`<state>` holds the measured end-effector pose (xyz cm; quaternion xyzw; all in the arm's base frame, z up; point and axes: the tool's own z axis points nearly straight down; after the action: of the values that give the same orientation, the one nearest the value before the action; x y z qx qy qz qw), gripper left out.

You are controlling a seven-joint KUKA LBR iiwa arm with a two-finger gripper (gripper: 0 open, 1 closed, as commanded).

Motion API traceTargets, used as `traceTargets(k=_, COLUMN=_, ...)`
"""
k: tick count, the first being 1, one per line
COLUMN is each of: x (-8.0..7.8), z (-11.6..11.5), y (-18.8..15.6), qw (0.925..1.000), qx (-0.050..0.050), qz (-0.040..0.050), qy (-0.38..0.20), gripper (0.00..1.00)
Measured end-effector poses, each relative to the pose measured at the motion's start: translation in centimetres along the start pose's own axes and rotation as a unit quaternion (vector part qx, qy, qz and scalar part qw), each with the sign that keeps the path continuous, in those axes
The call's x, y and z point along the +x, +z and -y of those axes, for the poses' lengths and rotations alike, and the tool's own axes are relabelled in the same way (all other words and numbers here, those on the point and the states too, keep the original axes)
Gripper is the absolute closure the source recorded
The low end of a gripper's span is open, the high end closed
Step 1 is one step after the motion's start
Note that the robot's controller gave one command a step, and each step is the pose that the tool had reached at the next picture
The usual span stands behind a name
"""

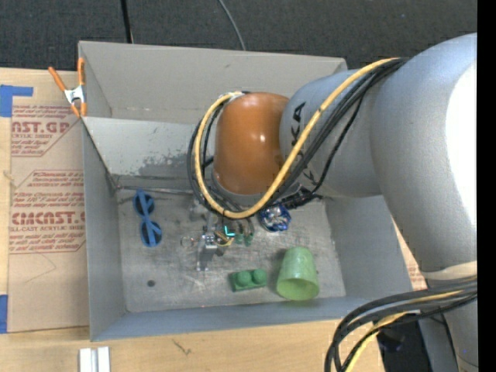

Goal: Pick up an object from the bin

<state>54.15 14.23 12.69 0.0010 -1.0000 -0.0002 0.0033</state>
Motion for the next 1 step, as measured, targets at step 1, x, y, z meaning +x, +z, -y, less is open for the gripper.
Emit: traceTargets(k=1, x=-1.13, z=6.93, y=5.51, qw=0.9999, qx=-0.003, qz=0.0054, qy=-0.014, gripper=0.0)
